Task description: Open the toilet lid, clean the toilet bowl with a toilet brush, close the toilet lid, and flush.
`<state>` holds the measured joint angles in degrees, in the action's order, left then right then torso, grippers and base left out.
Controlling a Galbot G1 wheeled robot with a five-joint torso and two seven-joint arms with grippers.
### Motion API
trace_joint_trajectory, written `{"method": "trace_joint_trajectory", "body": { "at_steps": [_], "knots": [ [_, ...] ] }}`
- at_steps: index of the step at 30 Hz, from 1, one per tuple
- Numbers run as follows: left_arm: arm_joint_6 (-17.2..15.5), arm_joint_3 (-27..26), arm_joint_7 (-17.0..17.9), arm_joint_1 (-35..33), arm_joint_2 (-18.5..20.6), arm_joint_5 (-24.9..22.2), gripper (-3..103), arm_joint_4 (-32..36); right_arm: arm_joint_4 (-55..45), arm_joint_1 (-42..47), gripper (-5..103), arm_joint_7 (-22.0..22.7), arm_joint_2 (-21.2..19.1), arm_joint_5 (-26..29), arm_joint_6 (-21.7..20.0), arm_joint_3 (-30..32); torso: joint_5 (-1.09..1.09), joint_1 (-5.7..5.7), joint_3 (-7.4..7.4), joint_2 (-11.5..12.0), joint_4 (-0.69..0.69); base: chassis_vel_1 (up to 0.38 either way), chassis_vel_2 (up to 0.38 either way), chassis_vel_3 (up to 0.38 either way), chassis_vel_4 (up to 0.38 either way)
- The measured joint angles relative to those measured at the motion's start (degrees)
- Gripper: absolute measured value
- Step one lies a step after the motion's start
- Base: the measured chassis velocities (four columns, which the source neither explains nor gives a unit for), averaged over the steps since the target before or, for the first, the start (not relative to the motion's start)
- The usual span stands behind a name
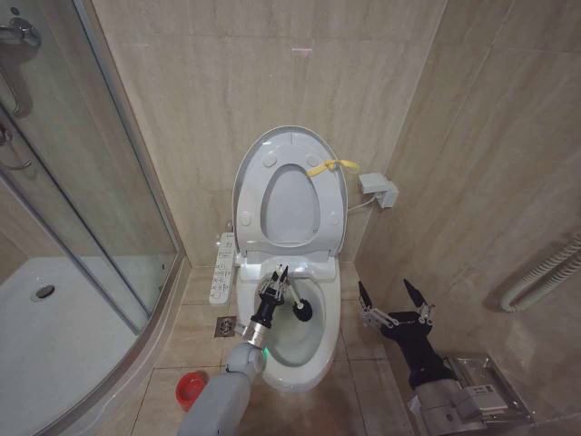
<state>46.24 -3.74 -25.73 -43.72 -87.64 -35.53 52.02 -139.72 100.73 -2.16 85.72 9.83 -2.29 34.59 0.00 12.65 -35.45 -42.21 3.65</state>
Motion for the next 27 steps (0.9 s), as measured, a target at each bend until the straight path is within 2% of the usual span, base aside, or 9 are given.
{"method": "trace_joint_trajectory", "body": {
  "at_steps": [6, 10, 17, 27],
  "knots": [
    [-0.92, -0.02, 1.53, 0.95, -1.37, -0.09, 21, 2.9, 0.0, 0.0, 100, 0.0, 0.0, 0.0, 0.0, 0.0, 0.0, 0.0, 0.0, 0.0, 0.03, 0.0, 0.0, 0.0, 0.0],
    [-0.1, -0.27, 1.69, 1.27, -2.25, -0.2, 21, 0.48, 0.0, 0.0, 100, 0.0, 0.0, 0.0, 0.0, 0.0, -0.01, 0.0, 0.0, 0.0, 0.02, 0.0, 0.0, 0.0, 0.0],
    [0.48, -0.64, 0.75, -0.32, -1.42, 0.13, 21, -1.07, 0.0, 0.0, 100, 0.0, 0.0, 0.0, 0.0, 0.0, 0.0, 0.0, 0.0, 0.0, 0.01, 0.0, 0.0, 0.0, 0.0],
    [0.29, -1.04, 1.35, 0.64, -1.18, -0.44, 21, 3.21, 0.0, 0.0, 100, 0.0, 0.0, 0.0, 0.0, 0.0, -0.01, 0.0, 0.0, 0.0, 0.03, 0.0, 0.0, 0.0, 0.0]
  ]
}}
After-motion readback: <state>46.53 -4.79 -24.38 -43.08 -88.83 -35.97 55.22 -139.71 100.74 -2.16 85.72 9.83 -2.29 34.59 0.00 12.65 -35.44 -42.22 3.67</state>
